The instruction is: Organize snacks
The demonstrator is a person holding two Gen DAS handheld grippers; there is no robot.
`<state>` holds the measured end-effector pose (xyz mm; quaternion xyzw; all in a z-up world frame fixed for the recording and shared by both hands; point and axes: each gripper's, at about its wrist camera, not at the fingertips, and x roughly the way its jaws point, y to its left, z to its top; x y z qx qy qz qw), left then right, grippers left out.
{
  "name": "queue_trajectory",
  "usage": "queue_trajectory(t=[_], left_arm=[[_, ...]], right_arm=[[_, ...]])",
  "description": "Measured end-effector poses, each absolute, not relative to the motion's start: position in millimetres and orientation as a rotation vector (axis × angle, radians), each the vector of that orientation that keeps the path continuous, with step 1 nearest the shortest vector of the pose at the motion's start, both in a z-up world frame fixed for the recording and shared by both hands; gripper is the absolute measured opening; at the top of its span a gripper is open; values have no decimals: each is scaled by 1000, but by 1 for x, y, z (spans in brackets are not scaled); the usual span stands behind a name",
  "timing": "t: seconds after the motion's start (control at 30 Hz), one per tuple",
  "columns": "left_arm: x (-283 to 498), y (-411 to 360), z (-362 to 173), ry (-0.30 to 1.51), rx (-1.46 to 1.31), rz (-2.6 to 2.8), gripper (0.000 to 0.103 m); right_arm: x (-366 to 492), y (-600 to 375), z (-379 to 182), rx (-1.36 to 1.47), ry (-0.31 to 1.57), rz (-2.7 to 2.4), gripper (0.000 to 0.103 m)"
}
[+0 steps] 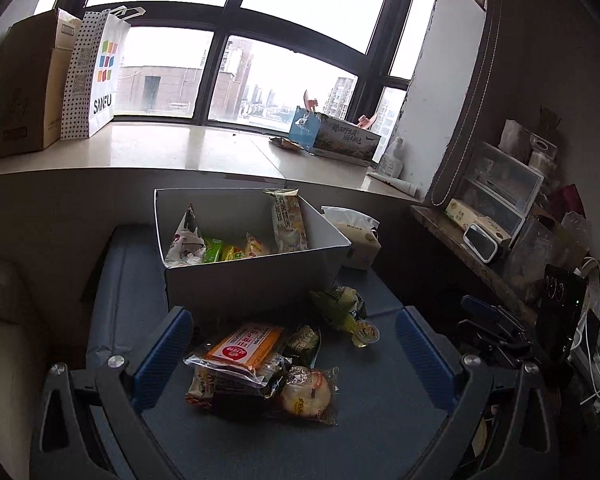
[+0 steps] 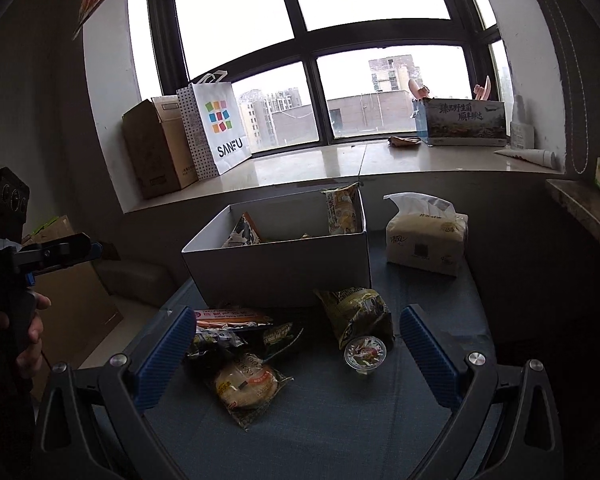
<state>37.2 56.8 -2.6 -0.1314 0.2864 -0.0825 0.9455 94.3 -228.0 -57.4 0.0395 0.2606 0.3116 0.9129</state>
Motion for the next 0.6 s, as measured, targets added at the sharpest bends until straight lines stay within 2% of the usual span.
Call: queue_trajectory(t=[0.33,0.6], left_arm=[[36,60,-63,720,-303,-143,103],[45,54,-76,772,-235,-156,103]], right_arm=[[67,-261,-85,51,586,613,103],[63,-256,-99,18,618,623,103]])
